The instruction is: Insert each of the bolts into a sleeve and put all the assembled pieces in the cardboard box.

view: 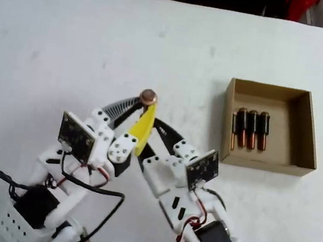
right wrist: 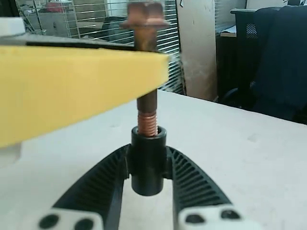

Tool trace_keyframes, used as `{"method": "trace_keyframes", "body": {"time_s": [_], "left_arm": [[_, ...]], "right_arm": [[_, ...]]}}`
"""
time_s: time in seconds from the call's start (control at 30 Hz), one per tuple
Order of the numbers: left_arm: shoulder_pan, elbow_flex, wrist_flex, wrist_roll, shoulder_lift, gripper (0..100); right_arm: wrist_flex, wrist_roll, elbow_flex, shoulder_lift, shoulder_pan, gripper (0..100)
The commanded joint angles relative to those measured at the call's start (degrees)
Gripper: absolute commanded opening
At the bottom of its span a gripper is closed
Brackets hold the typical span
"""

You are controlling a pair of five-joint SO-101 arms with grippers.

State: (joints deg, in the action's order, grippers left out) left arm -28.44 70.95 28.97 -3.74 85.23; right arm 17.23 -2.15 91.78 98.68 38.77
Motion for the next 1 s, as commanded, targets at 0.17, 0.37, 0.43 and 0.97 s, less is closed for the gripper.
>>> {"method": "trace_keyframes", "body": {"time_s": [0.17, 0.37, 0.43, 0.97], "left_arm": [[-0.5, 0.3, -1.9, 0.6, 0.7, 2], [-0.5, 0.5, -5.5, 0.6, 0.8, 2], [-0.5, 0.5, -5.2, 0.6, 0.8, 2], [-0.5, 3.3, -5.5, 0.6, 0.8, 3]], "right_arm": [[0.1, 0.1, -6.7, 1.2, -1.6, 1.6], [0.2, 5.8, -7.0, 1.2, 0.1, 1.7], [-0.1, 5.9, -7.2, 1.2, -0.1, 1.7], [0.3, 8.2, -9.1, 1.2, 0.2, 1.7]]}}
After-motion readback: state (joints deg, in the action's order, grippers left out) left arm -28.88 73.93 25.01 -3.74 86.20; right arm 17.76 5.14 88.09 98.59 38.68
